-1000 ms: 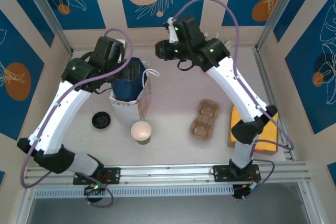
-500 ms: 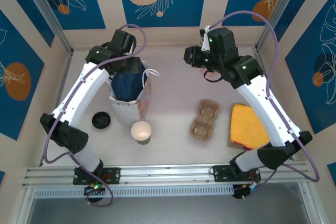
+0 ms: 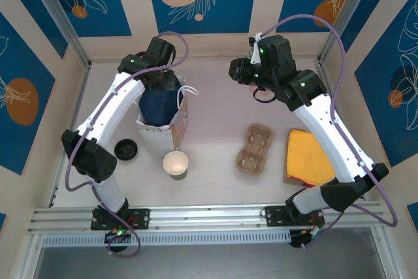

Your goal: Pack the takeout coffee

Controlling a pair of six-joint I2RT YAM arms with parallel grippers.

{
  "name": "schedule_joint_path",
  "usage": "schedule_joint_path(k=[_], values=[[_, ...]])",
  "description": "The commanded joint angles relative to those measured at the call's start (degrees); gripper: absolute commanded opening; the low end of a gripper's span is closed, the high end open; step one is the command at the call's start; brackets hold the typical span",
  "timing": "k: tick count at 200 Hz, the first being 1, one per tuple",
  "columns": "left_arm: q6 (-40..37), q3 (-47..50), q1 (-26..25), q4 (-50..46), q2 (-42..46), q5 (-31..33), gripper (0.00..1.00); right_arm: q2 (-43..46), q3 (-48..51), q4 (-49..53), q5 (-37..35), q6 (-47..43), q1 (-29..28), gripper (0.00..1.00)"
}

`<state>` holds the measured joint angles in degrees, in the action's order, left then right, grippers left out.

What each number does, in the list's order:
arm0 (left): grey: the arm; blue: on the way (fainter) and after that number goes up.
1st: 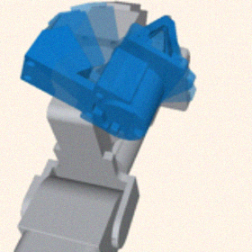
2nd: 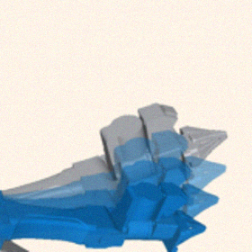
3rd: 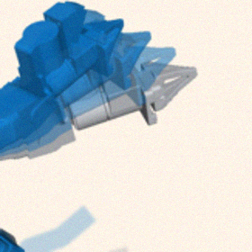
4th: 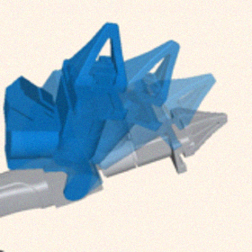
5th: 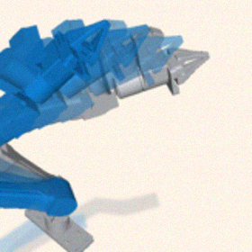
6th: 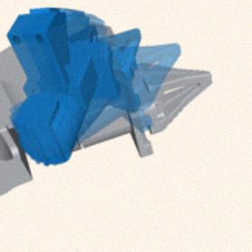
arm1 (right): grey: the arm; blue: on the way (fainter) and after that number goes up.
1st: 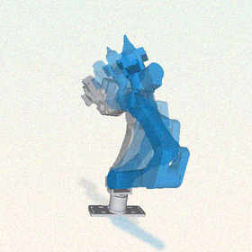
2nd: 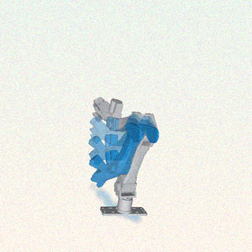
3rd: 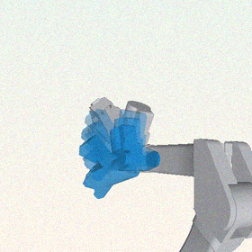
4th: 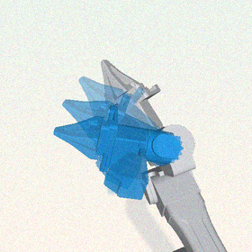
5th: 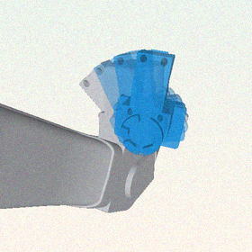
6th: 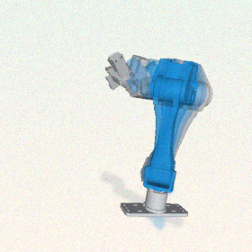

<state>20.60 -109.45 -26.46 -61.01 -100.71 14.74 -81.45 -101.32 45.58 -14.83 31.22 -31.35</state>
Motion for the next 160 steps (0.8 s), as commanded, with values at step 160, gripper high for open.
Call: schedule_joint_path(k=[160], values=[[5.05,12.15,-0.35,0.03,9.35,-7.15,0.04,-2.47,-0.05,-1.63,2.4,1.56,0.53,0.34]])
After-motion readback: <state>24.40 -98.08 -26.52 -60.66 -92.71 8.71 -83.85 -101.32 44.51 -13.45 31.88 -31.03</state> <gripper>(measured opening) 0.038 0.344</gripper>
